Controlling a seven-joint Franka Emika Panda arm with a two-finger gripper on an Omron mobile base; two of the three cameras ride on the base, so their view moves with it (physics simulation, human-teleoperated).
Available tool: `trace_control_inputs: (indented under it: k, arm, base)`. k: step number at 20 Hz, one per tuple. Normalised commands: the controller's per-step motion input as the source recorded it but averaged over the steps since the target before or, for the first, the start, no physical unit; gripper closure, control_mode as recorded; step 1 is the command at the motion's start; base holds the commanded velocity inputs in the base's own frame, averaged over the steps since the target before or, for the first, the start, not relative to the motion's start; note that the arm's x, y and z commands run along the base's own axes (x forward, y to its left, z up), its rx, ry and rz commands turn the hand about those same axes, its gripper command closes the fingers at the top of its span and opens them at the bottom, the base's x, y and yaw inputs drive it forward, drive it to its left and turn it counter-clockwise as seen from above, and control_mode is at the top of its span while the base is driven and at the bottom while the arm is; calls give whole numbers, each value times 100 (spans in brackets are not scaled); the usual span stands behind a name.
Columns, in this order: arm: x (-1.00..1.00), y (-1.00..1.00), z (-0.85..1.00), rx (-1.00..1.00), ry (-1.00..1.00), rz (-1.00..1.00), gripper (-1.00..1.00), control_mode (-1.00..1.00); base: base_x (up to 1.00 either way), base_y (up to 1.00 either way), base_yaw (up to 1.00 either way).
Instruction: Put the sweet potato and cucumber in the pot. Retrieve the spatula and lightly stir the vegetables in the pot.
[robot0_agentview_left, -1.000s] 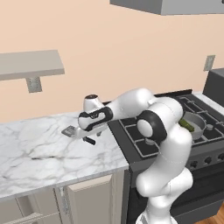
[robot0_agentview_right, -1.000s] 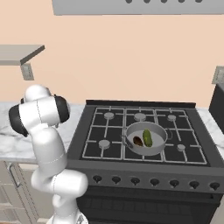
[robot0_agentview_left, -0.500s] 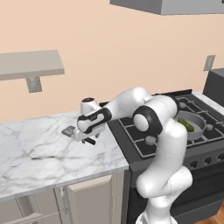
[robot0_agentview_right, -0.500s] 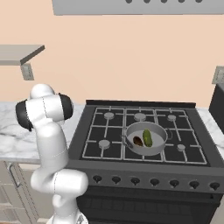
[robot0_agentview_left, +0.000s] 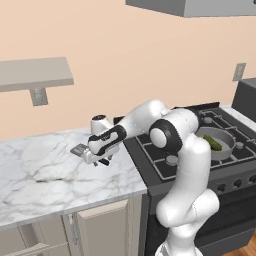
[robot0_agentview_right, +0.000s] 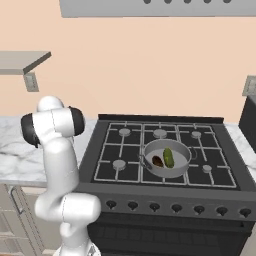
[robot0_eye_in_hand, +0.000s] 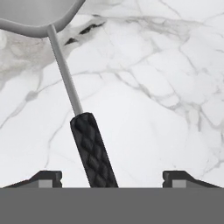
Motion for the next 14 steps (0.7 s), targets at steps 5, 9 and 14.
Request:
trace_control_inputs:
  k: [5, 9, 14]
  arm:
    - [0, 0, 0, 0, 0, 0, 100, -100]
    - [-9, 0, 0, 0, 0, 0, 100, -100]
    - [-59, -34, 35, 11, -8, -8, 100, -100]
  base:
    - [0, 0, 0]
    - [0, 0, 0]
    - [0, 0, 0]
